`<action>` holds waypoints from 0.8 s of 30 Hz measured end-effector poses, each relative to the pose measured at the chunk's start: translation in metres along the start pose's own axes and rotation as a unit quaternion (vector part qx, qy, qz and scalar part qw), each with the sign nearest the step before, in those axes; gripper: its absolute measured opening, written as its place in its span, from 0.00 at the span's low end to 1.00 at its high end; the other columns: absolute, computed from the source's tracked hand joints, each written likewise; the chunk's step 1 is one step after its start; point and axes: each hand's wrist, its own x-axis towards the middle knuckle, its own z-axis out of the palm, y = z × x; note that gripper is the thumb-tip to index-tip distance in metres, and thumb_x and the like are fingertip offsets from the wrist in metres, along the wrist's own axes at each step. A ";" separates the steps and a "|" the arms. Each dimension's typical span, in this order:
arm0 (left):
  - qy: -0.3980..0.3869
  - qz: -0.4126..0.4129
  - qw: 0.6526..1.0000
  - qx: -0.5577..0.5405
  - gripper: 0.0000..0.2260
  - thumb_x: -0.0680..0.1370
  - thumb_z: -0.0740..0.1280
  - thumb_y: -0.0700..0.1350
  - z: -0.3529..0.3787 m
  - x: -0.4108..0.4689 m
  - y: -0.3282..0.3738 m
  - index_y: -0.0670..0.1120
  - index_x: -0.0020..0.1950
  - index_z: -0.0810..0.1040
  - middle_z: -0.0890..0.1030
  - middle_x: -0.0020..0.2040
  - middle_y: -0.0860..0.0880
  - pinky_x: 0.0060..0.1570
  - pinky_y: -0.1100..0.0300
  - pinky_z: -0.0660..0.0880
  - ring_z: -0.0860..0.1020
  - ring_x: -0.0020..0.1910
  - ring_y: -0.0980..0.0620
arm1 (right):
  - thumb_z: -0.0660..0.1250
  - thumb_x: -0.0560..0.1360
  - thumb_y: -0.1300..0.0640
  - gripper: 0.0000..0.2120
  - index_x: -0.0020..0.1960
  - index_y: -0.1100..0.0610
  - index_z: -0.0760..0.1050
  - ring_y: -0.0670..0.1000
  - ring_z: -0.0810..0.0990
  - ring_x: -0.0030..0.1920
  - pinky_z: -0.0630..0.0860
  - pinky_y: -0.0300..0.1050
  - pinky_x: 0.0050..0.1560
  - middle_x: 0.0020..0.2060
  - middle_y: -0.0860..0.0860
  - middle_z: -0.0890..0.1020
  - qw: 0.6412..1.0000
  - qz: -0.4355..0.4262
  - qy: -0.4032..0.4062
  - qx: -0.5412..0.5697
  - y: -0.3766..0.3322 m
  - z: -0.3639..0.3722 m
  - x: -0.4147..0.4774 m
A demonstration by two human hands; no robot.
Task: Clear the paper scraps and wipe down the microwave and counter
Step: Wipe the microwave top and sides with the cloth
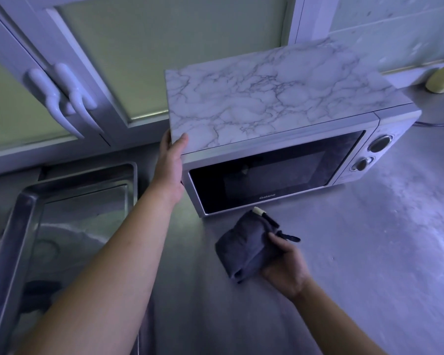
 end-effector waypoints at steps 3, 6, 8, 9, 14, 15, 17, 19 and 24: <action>-0.001 0.004 1.000 -0.002 0.22 0.78 0.67 0.49 -0.002 0.001 -0.001 0.52 0.72 0.71 0.80 0.66 0.50 0.71 0.43 0.68 0.77 0.67 0.48 | 0.66 0.77 0.56 0.14 0.59 0.60 0.81 0.60 0.84 0.55 0.79 0.56 0.57 0.56 0.61 0.84 0.991 -0.069 0.099 -0.053 -0.034 -0.011 -0.010; -0.004 0.006 1.000 -0.011 0.21 0.79 0.67 0.48 -0.002 0.002 -0.003 0.52 0.72 0.71 0.80 0.66 0.50 0.71 0.42 0.69 0.78 0.66 0.48 | 0.63 0.81 0.60 0.11 0.62 0.58 0.75 0.59 0.82 0.49 0.76 0.61 0.56 0.51 0.60 0.84 0.962 -0.136 0.221 -0.084 -0.070 -0.027 -0.008; -0.007 0.008 1.000 -0.019 0.21 0.80 0.66 0.47 -0.001 0.003 -0.005 0.51 0.73 0.71 0.80 0.66 0.49 0.70 0.41 0.69 0.77 0.66 0.46 | 0.61 0.80 0.66 0.14 0.65 0.58 0.73 0.61 0.82 0.44 0.79 0.60 0.45 0.48 0.61 0.83 0.938 -0.177 0.284 -0.093 -0.098 -0.034 -0.002; -0.008 0.008 1.000 -0.023 0.21 0.80 0.66 0.47 0.000 0.004 -0.004 0.51 0.73 0.70 0.80 0.67 0.48 0.71 0.41 0.69 0.77 0.67 0.46 | 0.60 0.79 0.68 0.17 0.67 0.58 0.72 0.62 0.81 0.45 0.79 0.61 0.44 0.51 0.62 0.81 0.928 -0.192 0.308 -0.086 -0.113 -0.037 0.004; -0.019 0.016 0.999 -0.036 0.21 0.80 0.65 0.46 0.002 0.006 -0.007 0.50 0.74 0.70 0.79 0.67 0.47 0.71 0.41 0.69 0.77 0.67 0.45 | 0.55 0.83 0.64 0.08 0.56 0.54 0.69 0.54 0.78 0.48 0.80 0.53 0.54 0.57 0.55 0.76 0.911 -0.223 0.319 -0.135 -0.174 -0.025 0.035; -0.022 0.017 0.999 -0.036 0.22 0.80 0.65 0.46 0.003 0.006 -0.007 0.50 0.74 0.69 0.79 0.67 0.47 0.71 0.41 0.69 0.77 0.67 0.45 | 0.53 0.84 0.61 0.08 0.52 0.53 0.69 0.52 0.78 0.45 0.81 0.51 0.51 0.54 0.53 0.75 0.916 -0.221 0.306 -0.135 -0.180 -0.016 0.039; -0.027 0.018 0.999 -0.041 0.22 0.80 0.65 0.46 0.004 0.005 -0.007 0.49 0.74 0.69 0.79 0.68 0.47 0.71 0.40 0.69 0.77 0.67 0.45 | 0.51 0.84 0.57 0.09 0.49 0.53 0.69 0.51 0.75 0.34 0.78 0.48 0.33 0.47 0.52 0.75 0.925 -0.209 0.304 -0.092 -0.187 -0.003 0.050; -0.031 0.018 0.998 -0.042 0.23 0.79 0.66 0.47 0.006 0.005 -0.007 0.50 0.74 0.69 0.79 0.67 0.48 0.71 0.40 0.69 0.77 0.67 0.46 | 0.51 0.81 0.54 0.10 0.52 0.54 0.70 0.52 0.67 0.22 0.69 0.40 0.20 0.46 0.57 0.78 0.935 -0.186 0.301 -0.013 -0.184 0.003 0.058; -0.025 0.018 0.998 -0.047 0.21 0.79 0.66 0.48 0.007 0.006 -0.009 0.53 0.72 0.71 0.80 0.66 0.50 0.71 0.42 0.69 0.78 0.66 0.48 | 0.50 0.84 0.46 0.23 0.63 0.64 0.70 0.59 0.78 0.27 0.78 0.50 0.31 0.51 0.67 0.77 0.965 -0.145 0.216 -0.008 -0.156 0.014 0.060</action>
